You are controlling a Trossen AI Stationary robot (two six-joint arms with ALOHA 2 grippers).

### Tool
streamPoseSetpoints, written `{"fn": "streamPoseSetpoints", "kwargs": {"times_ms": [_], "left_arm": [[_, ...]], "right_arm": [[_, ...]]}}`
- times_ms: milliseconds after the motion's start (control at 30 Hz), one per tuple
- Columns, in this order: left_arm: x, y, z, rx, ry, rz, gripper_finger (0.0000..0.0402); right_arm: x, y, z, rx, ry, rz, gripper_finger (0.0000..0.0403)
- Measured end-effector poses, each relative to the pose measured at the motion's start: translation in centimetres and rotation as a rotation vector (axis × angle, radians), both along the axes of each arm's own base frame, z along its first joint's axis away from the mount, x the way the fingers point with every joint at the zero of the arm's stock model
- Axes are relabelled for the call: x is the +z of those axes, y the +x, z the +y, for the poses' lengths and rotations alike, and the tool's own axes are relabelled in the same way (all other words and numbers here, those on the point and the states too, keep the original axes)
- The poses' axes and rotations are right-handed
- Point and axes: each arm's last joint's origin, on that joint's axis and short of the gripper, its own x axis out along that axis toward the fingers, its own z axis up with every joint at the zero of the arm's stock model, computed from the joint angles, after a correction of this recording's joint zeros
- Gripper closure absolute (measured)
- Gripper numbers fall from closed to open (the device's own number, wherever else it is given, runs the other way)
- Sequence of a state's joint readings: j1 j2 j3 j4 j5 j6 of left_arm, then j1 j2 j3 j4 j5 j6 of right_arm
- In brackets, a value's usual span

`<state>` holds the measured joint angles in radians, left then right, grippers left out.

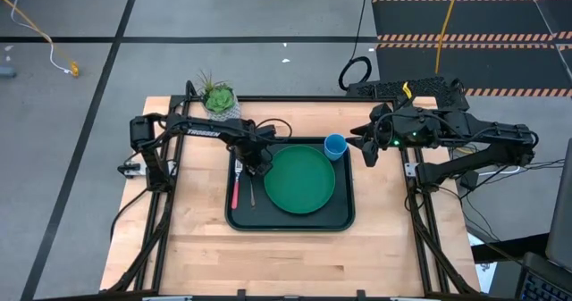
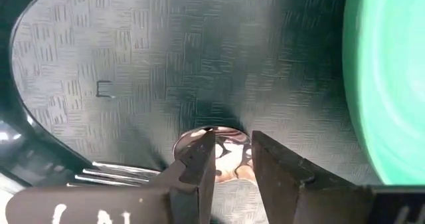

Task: Pick and place plate/cup/fork/spoon on tray
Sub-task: Put the black spoon on the dark green serving tray to the right of the pink fork

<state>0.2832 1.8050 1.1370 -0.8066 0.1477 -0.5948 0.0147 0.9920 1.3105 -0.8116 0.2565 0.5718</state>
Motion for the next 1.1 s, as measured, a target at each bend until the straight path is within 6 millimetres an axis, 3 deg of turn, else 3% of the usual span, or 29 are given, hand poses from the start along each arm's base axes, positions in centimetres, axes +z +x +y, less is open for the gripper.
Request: {"fn": "streamPoseSetpoints", "kwargs": {"times_ms": [1100], "left_arm": [[0.04,0.33,0.17,-0.047,0.043,-0.034,0.0302]], "right_arm": [[-0.03,0.02,0.00,-0.009,0.015,-0.003,0.0236]]}}
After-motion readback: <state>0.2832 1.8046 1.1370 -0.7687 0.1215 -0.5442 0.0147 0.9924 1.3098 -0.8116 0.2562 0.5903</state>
